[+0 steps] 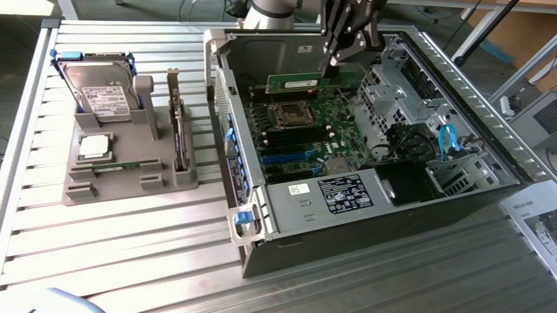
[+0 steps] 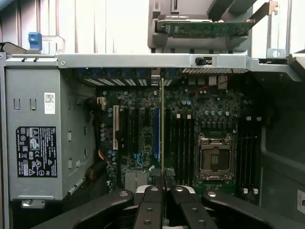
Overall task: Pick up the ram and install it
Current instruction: 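Pick up the ram and move it above insertion slot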
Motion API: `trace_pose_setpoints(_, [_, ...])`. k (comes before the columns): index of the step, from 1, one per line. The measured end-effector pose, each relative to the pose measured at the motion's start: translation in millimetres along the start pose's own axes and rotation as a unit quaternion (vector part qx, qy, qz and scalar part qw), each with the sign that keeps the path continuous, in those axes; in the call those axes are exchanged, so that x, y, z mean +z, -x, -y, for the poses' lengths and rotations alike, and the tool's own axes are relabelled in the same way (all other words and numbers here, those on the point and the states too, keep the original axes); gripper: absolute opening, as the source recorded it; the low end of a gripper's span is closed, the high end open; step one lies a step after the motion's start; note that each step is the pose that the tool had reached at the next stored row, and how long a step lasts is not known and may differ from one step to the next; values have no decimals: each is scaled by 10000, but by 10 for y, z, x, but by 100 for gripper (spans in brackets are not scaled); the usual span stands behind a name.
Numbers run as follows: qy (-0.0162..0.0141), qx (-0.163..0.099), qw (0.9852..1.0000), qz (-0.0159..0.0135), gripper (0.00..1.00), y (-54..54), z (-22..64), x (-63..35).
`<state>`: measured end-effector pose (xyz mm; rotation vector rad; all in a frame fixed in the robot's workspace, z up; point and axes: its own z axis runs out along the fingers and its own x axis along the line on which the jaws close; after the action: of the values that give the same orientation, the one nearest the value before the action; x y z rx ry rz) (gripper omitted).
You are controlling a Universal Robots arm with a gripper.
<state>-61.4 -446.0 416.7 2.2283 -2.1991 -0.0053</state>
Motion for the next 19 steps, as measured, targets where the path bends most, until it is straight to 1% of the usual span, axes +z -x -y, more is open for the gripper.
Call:
trace_pose_setpoints(7, [2, -1, 10000, 0, 12, -3, 193, -2])
trace_pose_setpoints(12, [2, -1, 10000, 0, 12, -3, 201, -2])
trace_pose_setpoints(19, [2, -1, 10000, 5, 12, -2, 203, 99])
